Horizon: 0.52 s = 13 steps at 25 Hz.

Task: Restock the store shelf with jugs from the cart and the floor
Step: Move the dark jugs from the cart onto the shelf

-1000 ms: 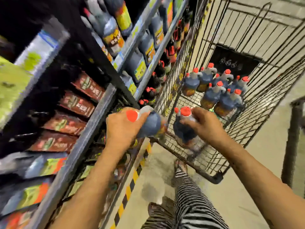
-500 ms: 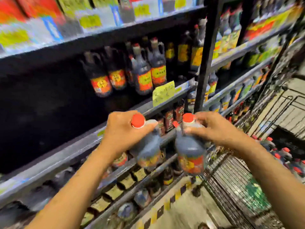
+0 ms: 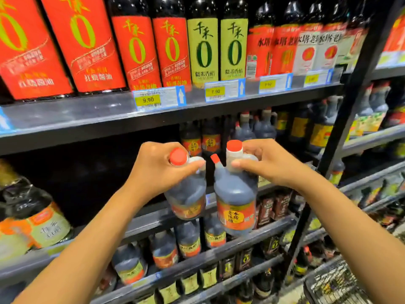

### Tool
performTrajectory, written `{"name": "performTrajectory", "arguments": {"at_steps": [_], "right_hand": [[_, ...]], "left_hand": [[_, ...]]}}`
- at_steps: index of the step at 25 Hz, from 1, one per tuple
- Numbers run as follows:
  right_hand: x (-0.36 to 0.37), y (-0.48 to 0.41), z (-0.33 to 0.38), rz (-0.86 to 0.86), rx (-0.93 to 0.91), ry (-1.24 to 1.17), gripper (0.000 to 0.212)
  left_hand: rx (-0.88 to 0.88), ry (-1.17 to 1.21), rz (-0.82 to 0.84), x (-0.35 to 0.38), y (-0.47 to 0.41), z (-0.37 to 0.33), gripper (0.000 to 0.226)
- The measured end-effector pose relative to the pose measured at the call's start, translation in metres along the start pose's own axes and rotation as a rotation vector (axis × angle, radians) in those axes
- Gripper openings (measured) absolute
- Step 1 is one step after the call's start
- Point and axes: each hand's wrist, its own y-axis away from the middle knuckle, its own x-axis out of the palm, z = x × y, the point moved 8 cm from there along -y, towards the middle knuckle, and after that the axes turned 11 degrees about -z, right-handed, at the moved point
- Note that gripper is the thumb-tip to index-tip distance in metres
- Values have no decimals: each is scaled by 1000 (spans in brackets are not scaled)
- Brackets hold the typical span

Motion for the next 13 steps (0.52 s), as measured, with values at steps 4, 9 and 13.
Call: {"name": "performTrajectory", "arguments": {"at_steps": [4,9,13], "right_hand": [[0,-38,3,25,-84,-37,13],[-3,-74,-5,53,-178,-55,10],[1,-84,-19,52,-260,-6,7]], "left_hand": [[56,-66,-39,7,-14,6,40],[133,-210,-63,29,-25,15,36],[161,-311,-73,45,-22,24,37]]}}
